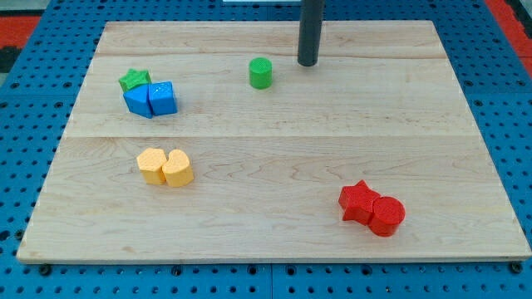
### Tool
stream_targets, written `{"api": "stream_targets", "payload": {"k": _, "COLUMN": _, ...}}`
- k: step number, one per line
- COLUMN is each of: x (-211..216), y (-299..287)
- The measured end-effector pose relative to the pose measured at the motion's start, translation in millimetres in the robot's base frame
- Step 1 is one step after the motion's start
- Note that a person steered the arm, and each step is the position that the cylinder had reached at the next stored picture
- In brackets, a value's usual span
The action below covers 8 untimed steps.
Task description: Slide the green circle into the group of blocks
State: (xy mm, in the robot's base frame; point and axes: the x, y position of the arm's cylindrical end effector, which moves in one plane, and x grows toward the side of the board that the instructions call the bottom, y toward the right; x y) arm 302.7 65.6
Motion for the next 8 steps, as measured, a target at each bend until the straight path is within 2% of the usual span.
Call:
{"api": "stream_targets", "payload": {"k": 1, "x": 0.3, "y": -57.7}}
{"api": "stream_targets", "payload": {"k": 2, "x": 8.0, "y": -146.0}}
{"api": "stream_targets", "payload": {"k": 3, "x": 14.8, "y": -198.8}}
{"api": "stream_targets", "payload": {"k": 5, "x": 25.9, "y": -75.2}}
{"api": "stream_targets", "payload": {"k": 6, "x": 62.2, "y": -55.3}}
{"api": "stream_targets", "payload": {"k": 7, "x": 66.8, "y": -104.6}}
{"api": "stream_targets", "payload": {"k": 8, "x": 49.3, "y": -136.1}}
